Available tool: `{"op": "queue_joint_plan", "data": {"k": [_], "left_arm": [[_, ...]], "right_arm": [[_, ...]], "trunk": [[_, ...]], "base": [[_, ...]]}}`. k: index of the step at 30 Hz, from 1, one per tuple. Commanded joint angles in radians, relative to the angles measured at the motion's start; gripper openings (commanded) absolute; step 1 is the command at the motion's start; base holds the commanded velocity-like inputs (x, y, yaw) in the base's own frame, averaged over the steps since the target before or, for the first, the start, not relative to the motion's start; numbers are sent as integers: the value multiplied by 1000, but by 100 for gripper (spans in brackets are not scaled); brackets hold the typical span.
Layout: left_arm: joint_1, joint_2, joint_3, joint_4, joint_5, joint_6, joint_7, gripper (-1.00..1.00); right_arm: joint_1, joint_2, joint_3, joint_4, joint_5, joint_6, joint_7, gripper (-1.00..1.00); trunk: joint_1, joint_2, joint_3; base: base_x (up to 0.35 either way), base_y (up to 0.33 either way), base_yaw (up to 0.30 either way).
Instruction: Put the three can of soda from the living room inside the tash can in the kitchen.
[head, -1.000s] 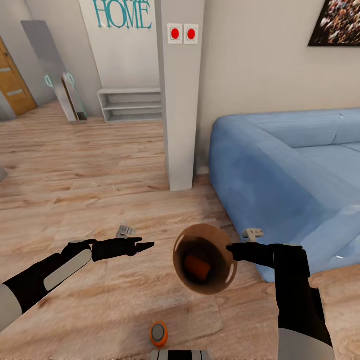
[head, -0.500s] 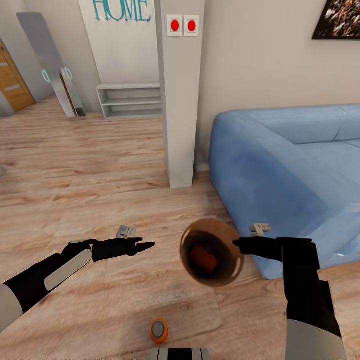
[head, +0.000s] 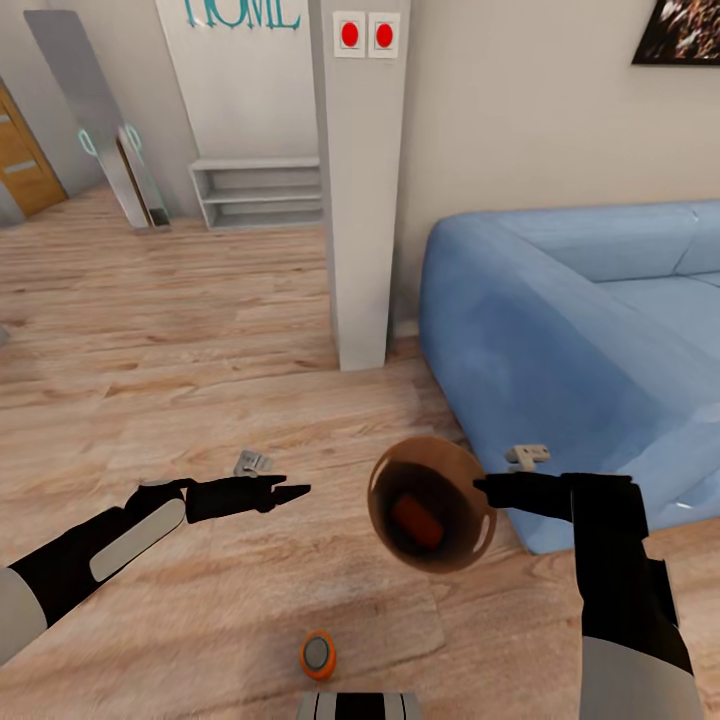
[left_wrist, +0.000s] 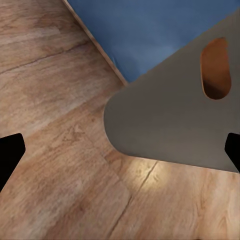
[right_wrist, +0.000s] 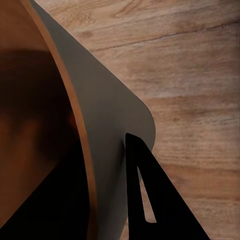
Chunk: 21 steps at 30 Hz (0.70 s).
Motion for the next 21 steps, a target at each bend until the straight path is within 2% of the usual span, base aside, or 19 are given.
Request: {"op": "queue_joint_plan", "data": {"k": [1, 3, 5, 8, 10, 12, 21], "left_arm": [[0, 0, 0, 0, 0, 0, 0, 100], [0, -1, 0, 0, 1, 0, 0, 100], [0, 0, 0, 0, 3, 0, 0, 100], [0, -1, 0, 0, 0, 0, 1, 100], [0, -3, -1, 0, -4, 0, 2, 100], [0, -8, -1, 0, -6, 0, 3, 100], [0, -15, 0, -1, -2, 1, 2, 100]], "right_arm": [[0, -1, 0, 0, -18, 11, 3, -100], [0, -3, 0, 0, -18, 11, 5, -100], [0, -19, 0, 0, -18, 11, 21, -100], [0, -68, -1, 0, -18, 11, 75, -100], [0, -115, -4, 0, -18, 11, 127, -100], [0, -137, -5, 0, -18, 11, 146, -100], [1, -142, -5, 0, -18, 11, 160, -100]], "trunk": [[0, 0, -1], [0, 0, -3], [0, 0, -5], [0, 0, -9], [0, 0, -11], [0, 0, -12], [0, 0, -13]], "base": [[0, 0, 0], [0, 0, 0], [0, 0, 0], [0, 0, 0], [0, 0, 0], [0, 0, 0], [0, 0, 0]]}}
